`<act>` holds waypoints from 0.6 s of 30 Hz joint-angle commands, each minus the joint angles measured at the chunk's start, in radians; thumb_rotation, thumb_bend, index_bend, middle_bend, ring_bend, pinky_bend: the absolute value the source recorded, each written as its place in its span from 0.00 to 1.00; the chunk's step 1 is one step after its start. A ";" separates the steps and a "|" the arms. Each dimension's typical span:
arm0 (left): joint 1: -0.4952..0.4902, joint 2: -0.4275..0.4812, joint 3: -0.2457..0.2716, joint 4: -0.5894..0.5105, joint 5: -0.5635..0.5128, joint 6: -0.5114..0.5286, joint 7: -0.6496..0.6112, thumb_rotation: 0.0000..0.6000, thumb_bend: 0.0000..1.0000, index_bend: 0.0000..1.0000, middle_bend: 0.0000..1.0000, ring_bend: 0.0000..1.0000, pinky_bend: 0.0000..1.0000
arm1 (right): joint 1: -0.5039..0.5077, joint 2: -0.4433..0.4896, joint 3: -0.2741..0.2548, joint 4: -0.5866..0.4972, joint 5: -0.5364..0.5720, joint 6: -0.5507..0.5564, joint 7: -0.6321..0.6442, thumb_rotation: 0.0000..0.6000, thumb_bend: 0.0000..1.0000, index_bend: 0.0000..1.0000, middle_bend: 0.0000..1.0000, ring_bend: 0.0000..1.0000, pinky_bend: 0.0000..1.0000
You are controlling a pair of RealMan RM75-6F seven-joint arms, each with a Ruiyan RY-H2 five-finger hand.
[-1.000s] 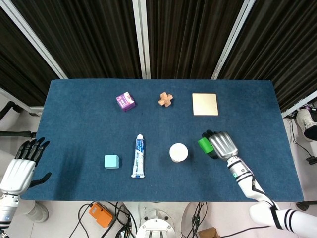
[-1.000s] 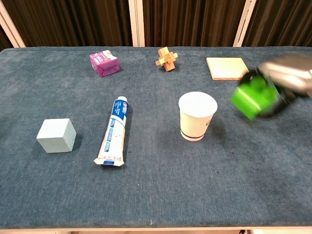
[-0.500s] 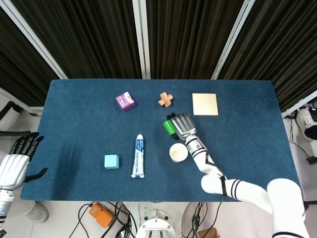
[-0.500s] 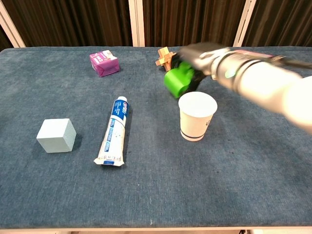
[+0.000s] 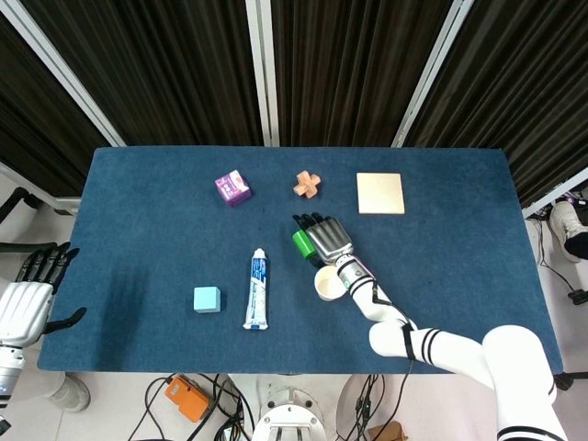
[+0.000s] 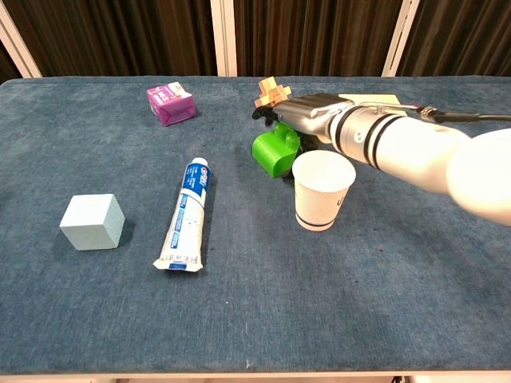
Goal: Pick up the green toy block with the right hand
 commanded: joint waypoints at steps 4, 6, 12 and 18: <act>-0.002 -0.003 -0.001 -0.002 -0.006 -0.006 0.009 1.00 0.15 0.00 0.00 0.00 0.01 | -0.106 0.213 -0.057 -0.292 -0.077 0.152 -0.002 1.00 0.40 0.00 0.00 0.01 0.28; -0.004 -0.004 -0.002 -0.004 -0.009 -0.009 0.013 1.00 0.15 0.00 0.00 0.00 0.01 | -0.158 0.304 -0.086 -0.410 -0.116 0.234 -0.030 1.00 0.40 0.00 0.00 0.00 0.26; -0.005 -0.011 0.000 -0.011 -0.007 -0.010 0.038 1.00 0.15 0.00 0.00 0.00 0.01 | -0.412 0.521 -0.280 -0.630 -0.390 0.615 -0.111 1.00 0.40 0.00 0.00 0.00 0.11; -0.002 -0.016 0.004 -0.015 -0.006 -0.008 0.053 1.00 0.15 0.00 0.00 0.00 0.01 | -0.687 0.554 -0.469 -0.524 -0.549 0.895 0.035 1.00 0.40 0.00 0.00 0.00 0.01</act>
